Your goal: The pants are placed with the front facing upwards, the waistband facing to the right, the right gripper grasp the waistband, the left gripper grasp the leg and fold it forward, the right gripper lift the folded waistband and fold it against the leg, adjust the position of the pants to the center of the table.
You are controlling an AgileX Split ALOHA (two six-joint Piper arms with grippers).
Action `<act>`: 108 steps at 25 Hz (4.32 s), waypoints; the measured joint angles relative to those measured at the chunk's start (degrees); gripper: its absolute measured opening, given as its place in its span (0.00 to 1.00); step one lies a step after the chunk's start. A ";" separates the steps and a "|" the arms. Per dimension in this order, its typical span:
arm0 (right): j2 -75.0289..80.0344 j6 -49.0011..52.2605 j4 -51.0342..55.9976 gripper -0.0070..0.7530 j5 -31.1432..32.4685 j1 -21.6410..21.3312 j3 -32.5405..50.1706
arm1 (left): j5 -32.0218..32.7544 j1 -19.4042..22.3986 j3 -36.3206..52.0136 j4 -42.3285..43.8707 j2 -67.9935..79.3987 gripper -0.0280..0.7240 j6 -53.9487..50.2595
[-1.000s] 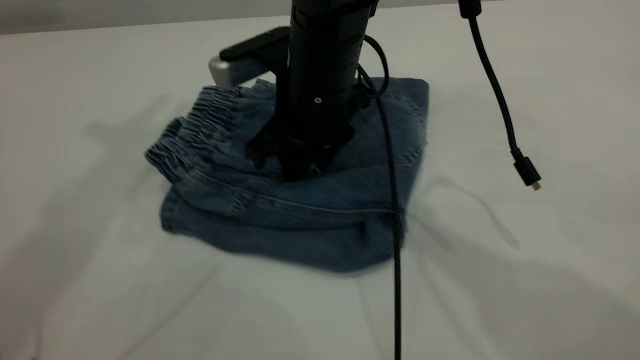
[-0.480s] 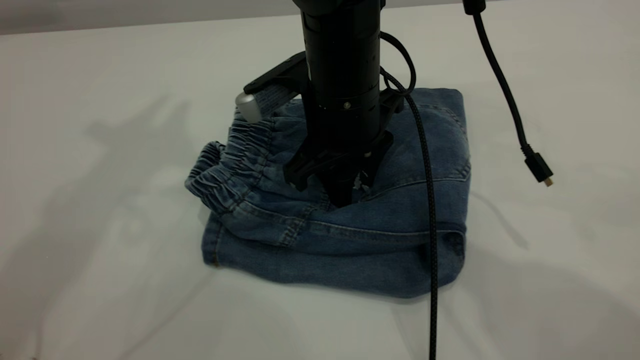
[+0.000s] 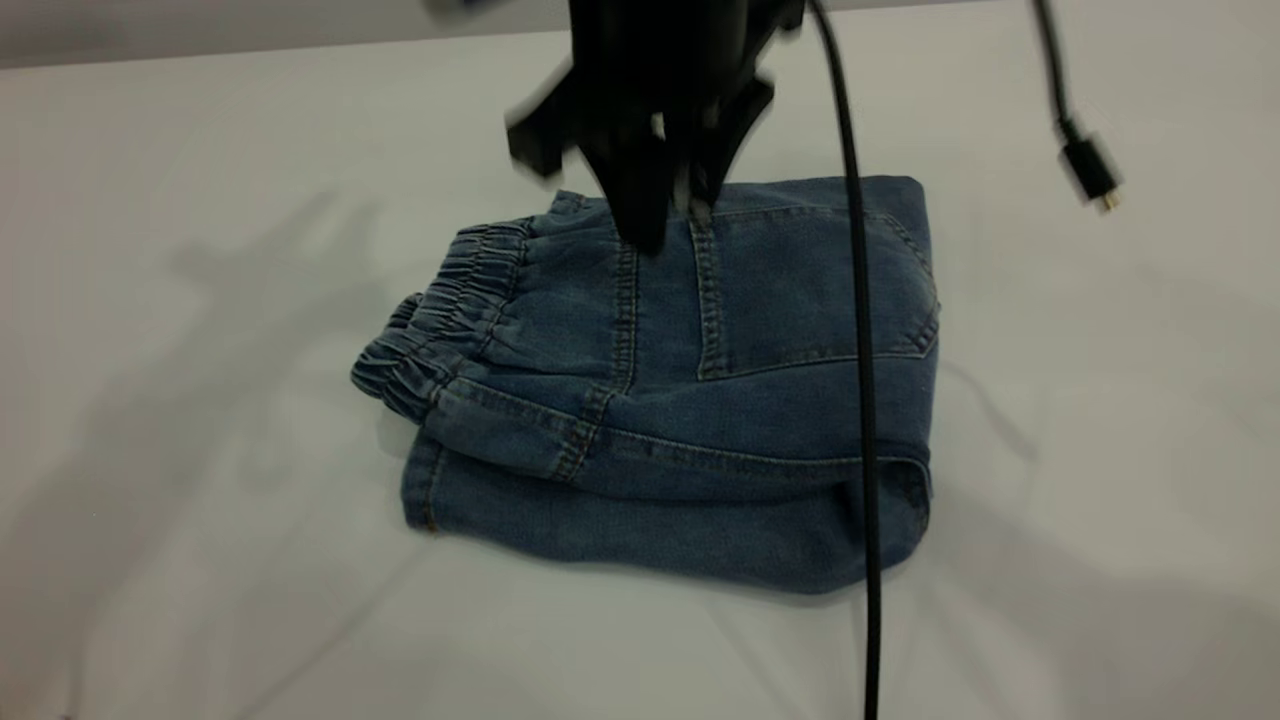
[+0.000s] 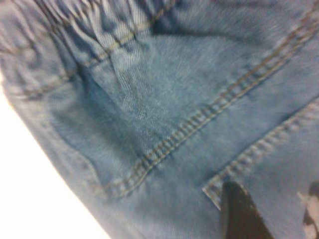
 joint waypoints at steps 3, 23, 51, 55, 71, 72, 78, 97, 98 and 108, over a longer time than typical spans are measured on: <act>-5.91 0.00 0.00 0.32 3.21 0.00 -0.06 | 0.00 0.00 0.00 0.00 -1.01 0.42 0.00; -46.82 1.10 3.36 0.32 9.77 0.00 9.20 | 18.70 0.00 0.00 -1.39 -17.16 0.42 -1.56; -122.81 8.16 -1.12 0.32 6.92 -0.07 62.66 | 54.52 0.05 27.25 -7.75 -73.16 0.42 -16.72; -122.80 8.16 -0.42 0.32 6.60 -0.07 65.72 | 55.94 0.05 28.62 -7.61 -80.13 0.42 -17.01; -122.80 8.16 -0.51 0.32 5.46 -0.07 65.46 | 51.08 0.11 41.79 -3.12 -80.87 0.42 -20.25; -122.80 8.16 -0.51 0.32 5.46 -0.07 65.46 | 50.30 0.11 41.79 -2.99 -80.87 0.42 -20.25; -122.80 8.10 0.00 0.32 5.46 -0.07 65.46 | 47.60 0.11 43.13 -2.85 -80.87 0.42 -21.37; -123.73 8.17 0.00 0.32 5.53 -26.26 65.46 | 47.83 0.11 43.08 -3.28 -80.87 0.42 -21.39; -123.73 8.17 0.00 0.32 5.58 -27.45 65.46 | 47.83 0.11 43.08 -3.28 -80.87 0.42 -21.39; -123.69 8.10 0.00 0.32 5.98 -28.84 65.38 | 47.83 11.97 43.08 -3.34 -80.87 0.42 -21.39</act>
